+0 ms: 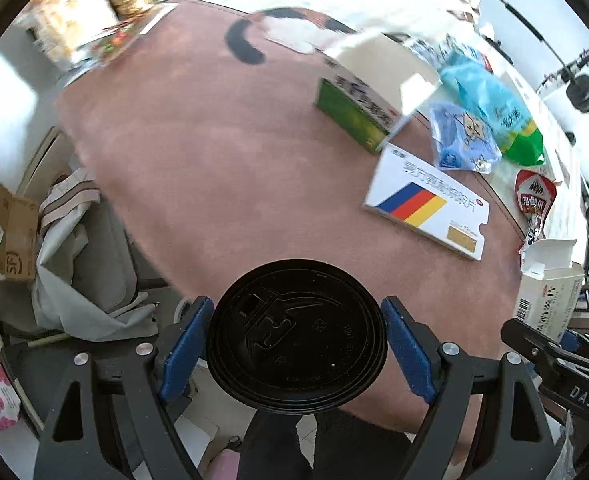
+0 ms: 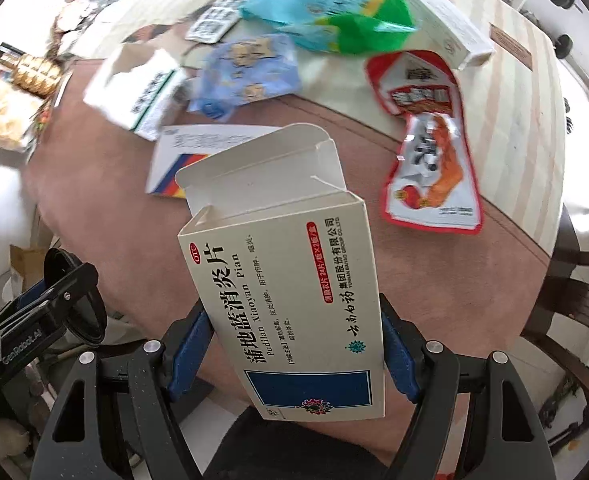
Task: Collect trash
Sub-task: 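Grasp the black round lid with the left gripper while the right gripper holds the box, then carry both items over the white bin and open both grippers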
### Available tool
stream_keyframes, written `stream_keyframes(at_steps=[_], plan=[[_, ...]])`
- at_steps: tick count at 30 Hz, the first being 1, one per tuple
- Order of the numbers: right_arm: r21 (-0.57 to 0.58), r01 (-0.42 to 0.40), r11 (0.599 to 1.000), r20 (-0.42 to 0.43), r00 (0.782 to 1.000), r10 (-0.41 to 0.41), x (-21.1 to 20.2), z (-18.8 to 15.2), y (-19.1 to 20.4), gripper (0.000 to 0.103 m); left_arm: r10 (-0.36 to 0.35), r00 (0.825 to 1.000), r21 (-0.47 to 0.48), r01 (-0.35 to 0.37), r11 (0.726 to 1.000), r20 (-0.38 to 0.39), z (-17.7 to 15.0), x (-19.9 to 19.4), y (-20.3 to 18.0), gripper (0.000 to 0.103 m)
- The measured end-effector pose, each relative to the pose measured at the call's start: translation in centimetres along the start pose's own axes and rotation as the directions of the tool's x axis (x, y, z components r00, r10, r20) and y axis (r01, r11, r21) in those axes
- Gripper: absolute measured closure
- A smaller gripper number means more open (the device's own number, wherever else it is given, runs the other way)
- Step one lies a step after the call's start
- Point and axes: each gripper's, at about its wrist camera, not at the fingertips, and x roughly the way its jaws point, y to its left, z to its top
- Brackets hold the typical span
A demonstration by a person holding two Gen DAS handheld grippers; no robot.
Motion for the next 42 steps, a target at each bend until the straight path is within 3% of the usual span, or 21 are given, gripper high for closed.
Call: stream_keyframes(at_steps=[4,5,6,8,12,17,22,28,30,33,37,40,42], plan=[[-0.051,-0.035,0.998,-0.014,0.999,0.034,-0.6,-1.9,2.9,0.025,-0.011,1.000,-0.067,0.012,0.998,0.020,-1.6,-1.4,3.3,0.019],[-0.066,-0.047,0.997,-0.020,0.999,0.046,-0.5,-2.6,3.8,0.025,-0.013,1.000,-0.085,0.015,0.996,0.022,-2.1,-2.2,2.3,0.019],[-0.080,-0.058,0.995,-0.028,0.998,0.056,0.2,-2.6,4.5,0.025,0.007,0.999,-0.074,-0.004,0.997,0.040,-3.0,-2.2,4.0,0.019],[-0.116,-0.080,0.990,-0.051,0.996,0.075,1.5,-3.3,7.1,0.025,0.001,0.999,-0.125,0.003,0.992,0.034,-5.9,-3.9,3.1,0.019],[-0.206,-0.117,0.971,-0.110,0.989,0.095,5.4,-7.2,12.0,0.025,-0.042,0.999,-0.248,0.039,0.968,-0.005,-9.3,-1.7,9.6,0.019],[-0.282,-0.147,0.948,-0.181,0.979,0.098,12.7,-11.7,16.6,0.025,-0.102,0.993,-0.412,0.070,0.908,-0.056,-13.4,4.9,17.4,0.019],[-0.319,-0.124,0.940,-0.211,0.976,0.057,22.8,-15.3,18.9,0.025,-0.177,0.980,-0.519,0.107,0.848,-0.088,-16.6,14.3,23.2,0.019],[-0.300,-0.092,0.950,-0.258,0.966,0.013,36.6,-16.9,18.7,0.025,-0.300,0.947,-0.651,0.154,0.743,-0.118,-18.6,27.6,28.1,0.019],[-0.295,-0.087,0.952,-0.271,0.963,0.004,40.6,-17.2,18.2,0.025,-0.330,0.936,-0.671,0.165,0.723,-0.125,-18.9,31.9,29.1,0.019],[-0.280,-0.078,0.957,-0.291,0.957,-0.007,46.2,-16.8,18.3,0.025,-0.369,0.918,-0.671,0.184,0.718,-0.144,-19.1,36.6,29.5,0.018],[-0.272,-0.081,0.959,-0.310,0.951,-0.008,51.3,-16.1,18.4,0.025,-0.384,0.904,-0.658,0.175,0.733,-0.187,-19.3,39.6,29.5,0.016],[-0.283,-0.105,0.953,-0.334,0.942,0.005,53.9,-15.6,19.5,0.023,-0.372,0.906,-0.648,0.161,0.744,-0.203,-19.6,40.2,29.5,0.013],[-0.288,-0.130,0.949,-0.358,0.934,0.019,54.6,-16.0,19.4,0.023,-0.349,0.915,-0.639,0.147,0.755,-0.202,-19.6,39.9,29.7,0.002]])
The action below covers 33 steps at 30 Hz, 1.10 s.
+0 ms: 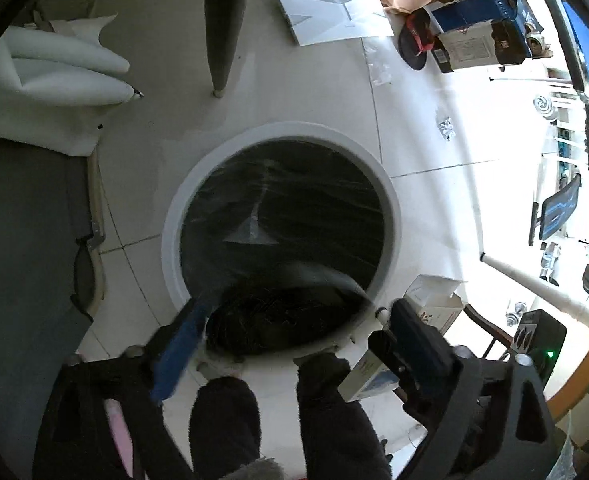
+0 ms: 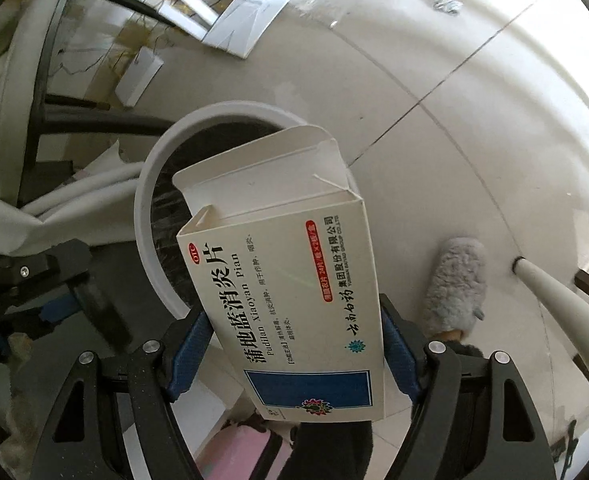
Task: Collect trash
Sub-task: 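Carry both items over the white bin and open both grippers, then move both tools back over the table toward the remaining items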
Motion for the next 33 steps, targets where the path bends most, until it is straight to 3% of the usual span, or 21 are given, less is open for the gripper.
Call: stream_keyframes(at_steps=[3,4,5,7,10,16,24,30,33], plan=[[-0.023,0.008,1.000,-0.012,1.000,-0.008,0.3,-0.6,0.3,0.012,0.065,0.997,0.025,-0.066,0.997,0.036,-0.3,-0.9,0.3,0.002],[-0.030,0.018,0.999,-0.012,1.000,-0.018,0.3,-0.6,0.5,0.003,0.102,0.993,0.038,-0.104,0.994,0.055,-0.5,-1.3,0.5,0.002],[-0.035,0.032,0.999,-0.008,0.999,-0.032,0.1,-0.9,0.5,0.000,0.159,0.984,0.053,-0.164,0.985,0.086,-0.8,-1.9,0.4,0.002],[-0.046,0.064,0.997,0.002,0.998,-0.064,-0.4,-1.1,0.8,0.000,0.258,0.957,0.082,-0.270,0.959,0.135,-1.6,-2.8,0.6,0.002],[-0.065,0.112,0.992,0.016,0.994,-0.111,-1.4,-1.6,1.4,0.000,0.391,0.902,0.103,-0.413,0.905,0.185,-3.0,-4.1,1.0,0.002],[-0.087,0.195,0.977,0.050,0.980,-0.191,-3.7,-2.8,2.6,0.000,0.460,0.865,0.080,-0.483,0.872,0.199,-5.8,-6.5,2.3,0.002],[-0.111,0.219,0.969,0.077,0.974,-0.211,-8.6,-5.2,4.0,0.000,0.463,0.860,0.071,-0.486,0.871,0.215,-9.6,-10.8,1.6,0.002],[-0.140,0.207,0.968,0.091,0.976,-0.196,-15.0,-8.0,5.7,0.000,0.453,0.864,0.070,-0.477,0.876,0.220,-13.3,-16.2,0.0,0.002],[-0.161,0.178,0.971,0.097,0.982,-0.164,-19.1,-9.8,7.0,0.000,0.460,0.857,0.075,-0.487,0.870,0.231,-15.4,-19.7,-1.1,0.002]])
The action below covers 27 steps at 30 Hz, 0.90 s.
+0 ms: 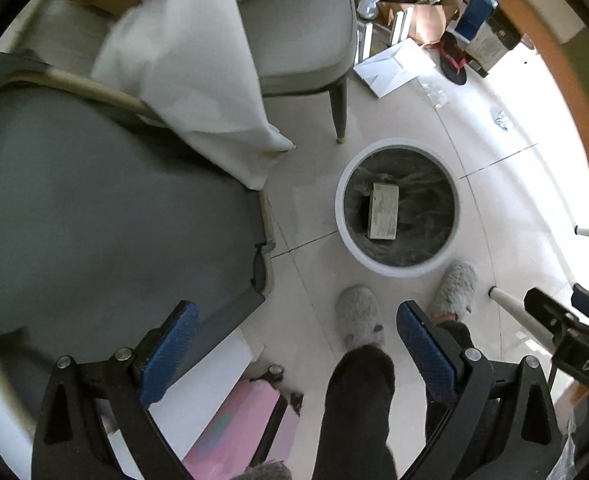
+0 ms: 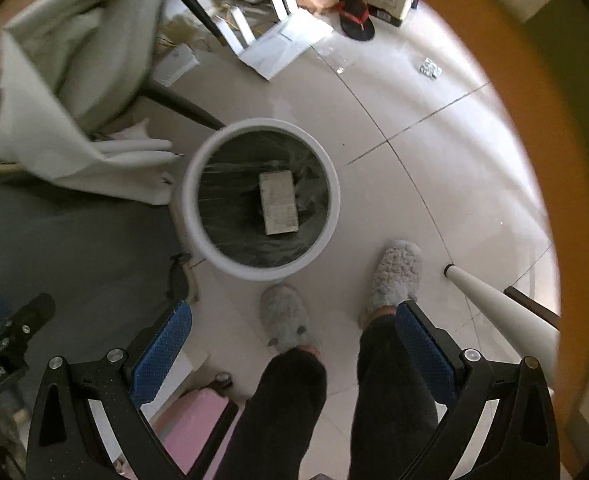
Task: Collect trash
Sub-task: 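Move both tools back over the table toward the remaining items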
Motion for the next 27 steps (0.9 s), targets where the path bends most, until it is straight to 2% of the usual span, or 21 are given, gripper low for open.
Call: stream_keyframes(at_steps=[4,7,12,15,19,23,26,27], plan=[[-0.013,-0.073,0.997,0.027,0.997,0.073,-7.3,-1.5,0.8,0.000,0.019,0.999,0.024,-0.020,1.000,0.034,-1.5,-6.4,0.5,0.002],[-0.002,-0.120,0.993,0.077,0.990,0.120,-13.5,-2.1,0.3,0.000,0.010,0.997,0.044,-0.014,0.999,0.074,-1.7,-11.6,-0.2,0.002],[0.089,-0.173,0.981,0.187,0.970,0.154,-23.3,-2.3,-4.7,0.000,-0.041,0.984,0.093,0.025,0.995,0.171,0.6,-19.8,-5.0,0.002],[0.194,-0.175,0.965,0.260,0.958,0.122,-28.8,-2.4,-10.7,0.000,-0.085,0.972,0.138,0.055,0.989,0.220,2.5,-23.7,-9.9,0.002],[0.354,-0.154,0.923,0.308,0.950,0.041,-33.2,-2.6,-20.0,0.000,-0.177,0.959,0.237,0.124,0.964,0.221,5.3,-27.5,-18.8,0.002],[0.539,-0.097,0.837,0.316,0.944,-0.095,-35.6,-3.0,-31.2,0.000,-0.249,0.954,0.284,0.195,0.939,0.166,7.4,-28.5,-28.1,0.002],[0.648,-0.066,0.759,0.296,0.940,-0.171,-36.1,-3.4,-39.2,0.000,-0.291,0.953,0.246,0.263,0.933,0.085,8.4,-28.1,-34.1,0.002],[0.674,-0.057,0.737,0.287,0.939,-0.190,-36.1,-3.4,-41.5,0.000,-0.316,0.948,0.205,0.302,0.931,0.038,8.9,-27.4,-36.3,0.002]])
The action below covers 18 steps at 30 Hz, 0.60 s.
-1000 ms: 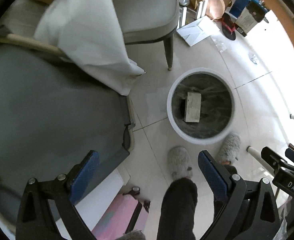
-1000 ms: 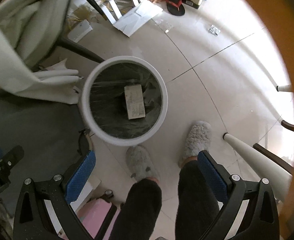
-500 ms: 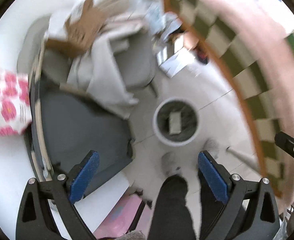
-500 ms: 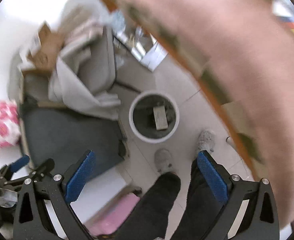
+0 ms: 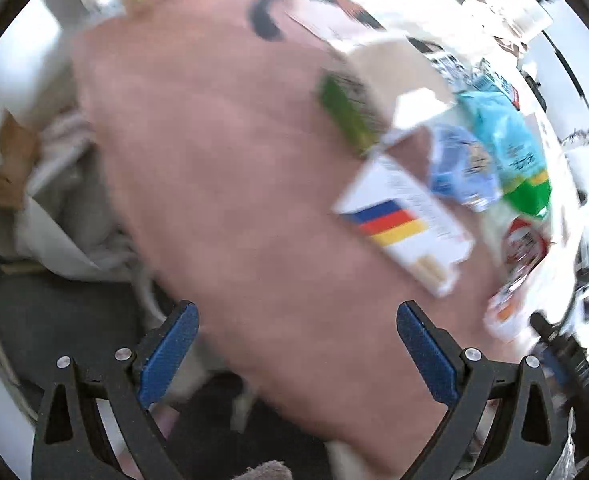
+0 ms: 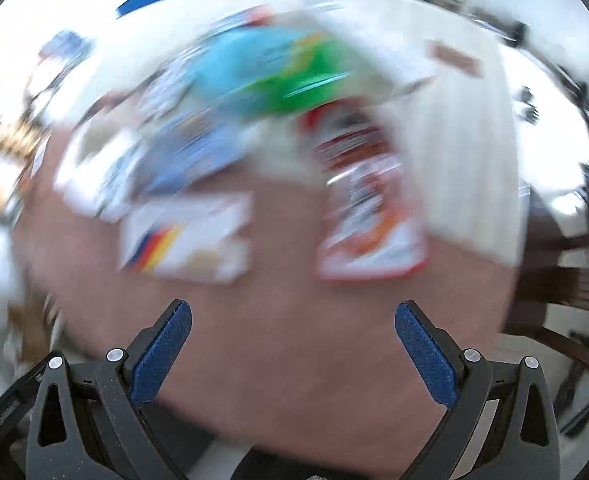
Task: Collect trash
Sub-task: 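Move both tools back over the table toward the remaining items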
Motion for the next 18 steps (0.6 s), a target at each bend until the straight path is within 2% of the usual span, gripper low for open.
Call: stream_keyframes(at_steps=[4,7,9,15,18], plan=[[0.065,0.031,0.997,-0.008,1.000,-0.030,1.8,3.8,-4.0,0.000,-0.059,0.994,-0.172,0.043,0.984,-0.091,2.2,3.6,-4.1,0.002],[0.078,0.045,0.996,-0.020,0.999,-0.043,3.4,5.0,-5.3,0.000,-0.068,0.987,-0.297,0.022,0.955,-0.144,3.1,6.3,-5.7,0.003],[0.079,0.050,0.996,-0.026,0.999,-0.048,4.4,5.2,-5.4,0.000,-0.063,0.985,-0.336,0.006,0.942,-0.159,3.5,7.3,-6.4,0.003],[0.093,0.043,0.995,-0.039,0.998,-0.040,6.6,5.5,-6.2,0.000,0.026,0.980,-0.379,-0.101,0.920,-0.199,4.8,9.5,-8.4,0.003],[0.100,0.027,0.995,-0.039,0.999,-0.023,7.3,5.6,-6.1,0.000,0.101,0.972,-0.349,-0.173,0.921,-0.214,5.4,10.5,-9.1,0.003]])
